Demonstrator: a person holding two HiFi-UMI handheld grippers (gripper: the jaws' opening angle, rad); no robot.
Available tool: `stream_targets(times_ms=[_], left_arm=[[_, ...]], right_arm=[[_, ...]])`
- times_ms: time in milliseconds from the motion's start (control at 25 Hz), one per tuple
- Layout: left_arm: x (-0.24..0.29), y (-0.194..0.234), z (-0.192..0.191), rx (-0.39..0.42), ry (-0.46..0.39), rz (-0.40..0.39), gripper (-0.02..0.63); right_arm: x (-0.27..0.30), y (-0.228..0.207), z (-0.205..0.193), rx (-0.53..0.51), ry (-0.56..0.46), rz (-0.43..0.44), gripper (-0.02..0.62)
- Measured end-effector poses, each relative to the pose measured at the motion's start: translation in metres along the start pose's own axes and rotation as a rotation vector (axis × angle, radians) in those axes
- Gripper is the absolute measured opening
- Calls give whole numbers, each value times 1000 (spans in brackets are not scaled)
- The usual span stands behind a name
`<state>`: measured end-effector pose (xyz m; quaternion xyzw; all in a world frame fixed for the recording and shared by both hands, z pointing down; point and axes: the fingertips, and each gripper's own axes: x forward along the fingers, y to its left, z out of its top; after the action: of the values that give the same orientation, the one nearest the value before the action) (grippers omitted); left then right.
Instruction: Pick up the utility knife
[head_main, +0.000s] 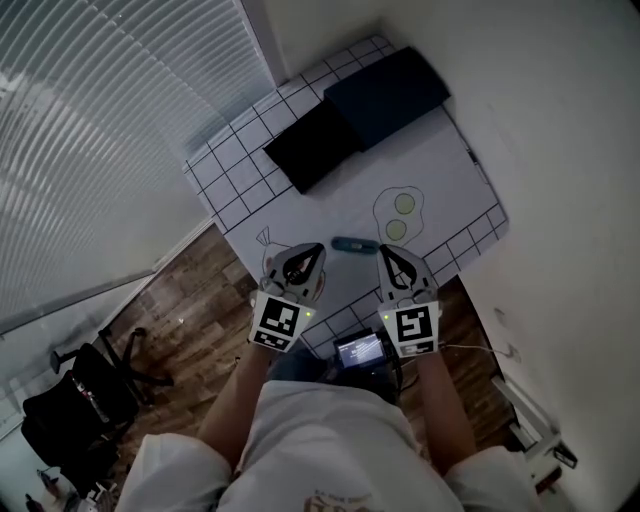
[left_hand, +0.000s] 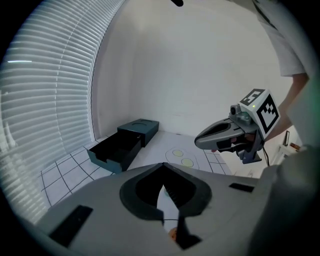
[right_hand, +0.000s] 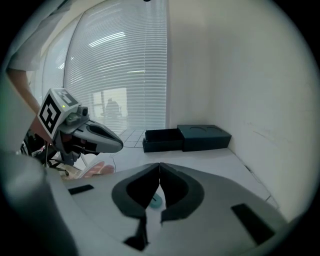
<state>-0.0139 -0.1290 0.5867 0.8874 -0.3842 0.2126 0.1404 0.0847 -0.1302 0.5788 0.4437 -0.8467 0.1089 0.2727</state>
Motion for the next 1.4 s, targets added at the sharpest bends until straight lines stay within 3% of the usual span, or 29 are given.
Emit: stream_targets(times_ms=[600, 1040, 1400], left_arm=[[31, -12, -39, 12, 113, -87, 6], [43, -16, -52, -29, 147, -124, 6], [41, -15, -58, -53, 165, -138, 6]], right_arm=[[32, 21, -35, -35, 86, 123, 6], [51, 36, -55, -83, 145, 206, 12], [59, 47, -59, -140, 196, 299, 120]])
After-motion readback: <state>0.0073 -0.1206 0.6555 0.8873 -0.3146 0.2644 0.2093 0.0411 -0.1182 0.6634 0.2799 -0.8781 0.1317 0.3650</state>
